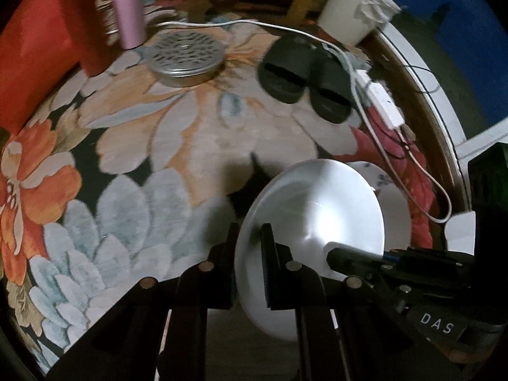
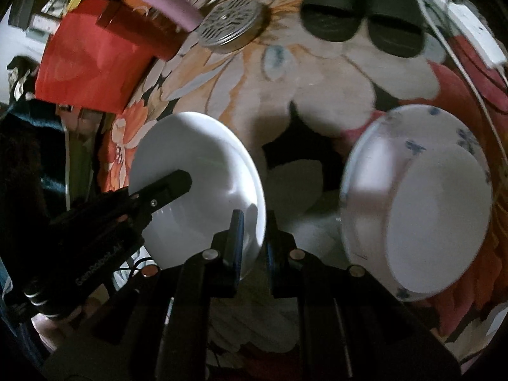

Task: Organize plates and bowls
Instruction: 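Carry the last white bowl with the right tool over the stack, then lower the white bowl onto the stacked bowls and open the right tool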

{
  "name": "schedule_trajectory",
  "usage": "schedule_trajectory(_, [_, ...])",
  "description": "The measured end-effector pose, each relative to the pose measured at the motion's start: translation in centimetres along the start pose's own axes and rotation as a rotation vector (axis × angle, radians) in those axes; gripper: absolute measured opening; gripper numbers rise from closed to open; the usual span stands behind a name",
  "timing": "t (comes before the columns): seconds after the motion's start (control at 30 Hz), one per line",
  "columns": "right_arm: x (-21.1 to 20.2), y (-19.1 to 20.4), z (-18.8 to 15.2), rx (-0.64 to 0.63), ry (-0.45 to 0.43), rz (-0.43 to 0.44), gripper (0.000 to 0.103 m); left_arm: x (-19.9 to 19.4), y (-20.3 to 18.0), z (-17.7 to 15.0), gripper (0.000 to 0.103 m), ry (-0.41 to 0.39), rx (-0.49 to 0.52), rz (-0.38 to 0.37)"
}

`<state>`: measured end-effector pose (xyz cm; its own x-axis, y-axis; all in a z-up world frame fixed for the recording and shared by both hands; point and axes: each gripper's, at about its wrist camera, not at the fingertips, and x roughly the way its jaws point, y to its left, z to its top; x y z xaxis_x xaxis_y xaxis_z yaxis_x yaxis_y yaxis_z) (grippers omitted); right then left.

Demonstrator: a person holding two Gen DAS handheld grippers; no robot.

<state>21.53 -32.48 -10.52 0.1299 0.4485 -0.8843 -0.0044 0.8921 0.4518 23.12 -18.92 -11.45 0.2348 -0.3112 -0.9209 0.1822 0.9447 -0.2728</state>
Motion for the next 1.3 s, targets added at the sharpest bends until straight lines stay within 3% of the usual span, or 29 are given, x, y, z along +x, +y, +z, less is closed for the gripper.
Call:
schedule_trajectory(0.33, [-3.8, -5.7, -2.0, 0.109, -0.059, -0.060, 0.013, 2.1, -7.0, -0.3, 0.011, 0.030, 0.096, -0.054])
schedule_trajectory(0.83, [-6.5, -11.5, -2.1, 0.212, -0.123, -0.111, 0.013, 5.5, -12.9, 0.3, 0.011, 0.054, 0.130, -0.110])
schedule_trajectory(1.23, [-5.5, -13.8, -2.4, 0.234, -0.091, -0.131, 0.013, 8.0, -14.2, -0.2, 0.012, 0.109, 0.155, -0.106])
schedule_trajectory(1.3, [-5.2, -14.0, -2.4, 0.238, -0.082, -0.128, 0.013, 8.1, -14.2, -0.2, 0.018, 0.113, 0.148, -0.118])
